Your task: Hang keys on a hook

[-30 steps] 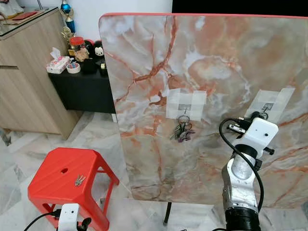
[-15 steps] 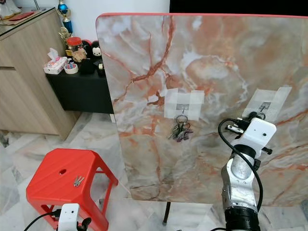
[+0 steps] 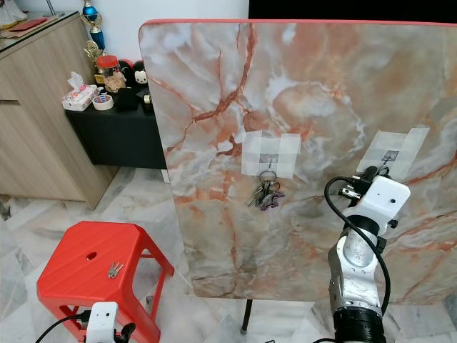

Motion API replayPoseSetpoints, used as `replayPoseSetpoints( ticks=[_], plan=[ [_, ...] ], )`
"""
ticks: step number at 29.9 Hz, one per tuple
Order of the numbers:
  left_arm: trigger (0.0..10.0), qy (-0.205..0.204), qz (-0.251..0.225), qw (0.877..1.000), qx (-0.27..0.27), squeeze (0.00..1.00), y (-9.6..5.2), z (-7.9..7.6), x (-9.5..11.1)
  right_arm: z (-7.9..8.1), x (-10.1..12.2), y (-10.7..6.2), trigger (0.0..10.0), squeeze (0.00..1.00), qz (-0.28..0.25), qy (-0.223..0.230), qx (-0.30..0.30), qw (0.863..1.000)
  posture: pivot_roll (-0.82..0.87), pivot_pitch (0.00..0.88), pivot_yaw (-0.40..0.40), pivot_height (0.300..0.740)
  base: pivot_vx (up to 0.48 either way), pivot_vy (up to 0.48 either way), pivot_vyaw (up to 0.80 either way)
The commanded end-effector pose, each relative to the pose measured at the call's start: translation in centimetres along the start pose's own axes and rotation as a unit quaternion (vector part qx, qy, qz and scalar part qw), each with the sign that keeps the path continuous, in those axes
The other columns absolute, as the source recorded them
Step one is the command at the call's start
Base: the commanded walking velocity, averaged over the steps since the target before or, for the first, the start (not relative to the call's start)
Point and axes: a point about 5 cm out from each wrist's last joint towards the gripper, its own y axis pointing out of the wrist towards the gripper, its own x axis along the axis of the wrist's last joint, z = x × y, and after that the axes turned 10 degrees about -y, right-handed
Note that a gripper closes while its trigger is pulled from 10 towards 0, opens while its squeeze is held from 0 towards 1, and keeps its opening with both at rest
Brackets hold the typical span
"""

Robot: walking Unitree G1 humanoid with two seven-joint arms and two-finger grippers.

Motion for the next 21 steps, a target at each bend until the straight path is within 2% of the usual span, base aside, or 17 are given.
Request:
replayPoseSetpoints(
  ticks=[1,8,9,10,11,14,15,16,18,21],
  plan=[
    [10.0,0.007,-0.002,1.000,-0.001,0.00,0.0,-0.1,0.0,0.5,0.6,-0.1,10.0,0.90,-0.015,0.011,0.010,1.000,0.01,0.000,-0.014,0.740,0.000,0.000,0.00],
    [10.0,0.007,-0.003,1.000,-0.002,0.00,0.0,-0.1,0.0,0.6,0.5,-1.2,10.0,0.85,-0.024,-0.001,0.025,0.999,0.01,0.000,-0.014,0.740,0.000,0.000,0.00],
    [10.0,0.007,-0.003,1.000,-0.002,0.00,0.0,-0.1,0.0,0.6,0.0,-2.0,10.0,0.21,-0.015,-0.009,0.037,0.999,0.01,0.000,-0.014,0.740,0.000,0.000,0.00],
    [10.0,0.007,-0.003,1.000,-0.002,0.00,0.0,-0.1,0.0,0.6,-0.3,-2.3,10.0,0.21,-0.011,-0.013,0.043,0.999,0.01,0.000,-0.014,0.740,0.000,0.000,0.00],
    [10.0,0.007,-0.002,1.000,-0.002,0.00,0.0,-0.1,0.0,0.6,-0.5,-2.5,10.0,0.00,-0.008,-0.016,0.049,0.999,0.01,0.000,-0.014,0.740,0.000,0.000,0.00],
    [10.0,0.007,-0.002,1.000,-0.002,0.00,0.0,-0.1,0.0,0.6,-1.5,-3.1,10.0,0.00,0.008,-0.025,0.060,0.998,0.01,0.000,-0.019,0.740,0.000,0.000,0.00],
    [10.0,0.007,-0.002,1.000,-0.001,0.00,0.0,-0.1,0.0,0.7,-3.1,-3.9,10.0,0.00,0.032,-0.039,0.078,0.996,0.00,0.000,-0.018,0.740,0.000,0.000,0.00],
    [10.0,0.007,-0.002,1.000,-0.001,0.00,0.0,-0.1,0.0,0.7,-3.1,-3.9,10.0,0.00,0.032,-0.039,0.078,0.996,0.00,0.000,-0.018,0.740,0.000,0.000,0.00],
    [10.0,0.006,-0.001,1.000,-0.001,0.00,0.0,-0.1,-0.1,0.8,-4.7,-4.9,10.0,0.00,0.060,-0.054,0.100,0.992,0.00,0.000,-0.018,0.740,0.000,0.000,0.00],
    [10.0,0.007,0.000,1.000,-0.001,0.00,0.0,-0.1,-0.1,1.5,-9.4,-7.8,10.0,0.00,0.161,-0.081,0.168,0.969,0.00,0.000,-0.017,0.740,0.000,0.000,0.00]
  ],
)
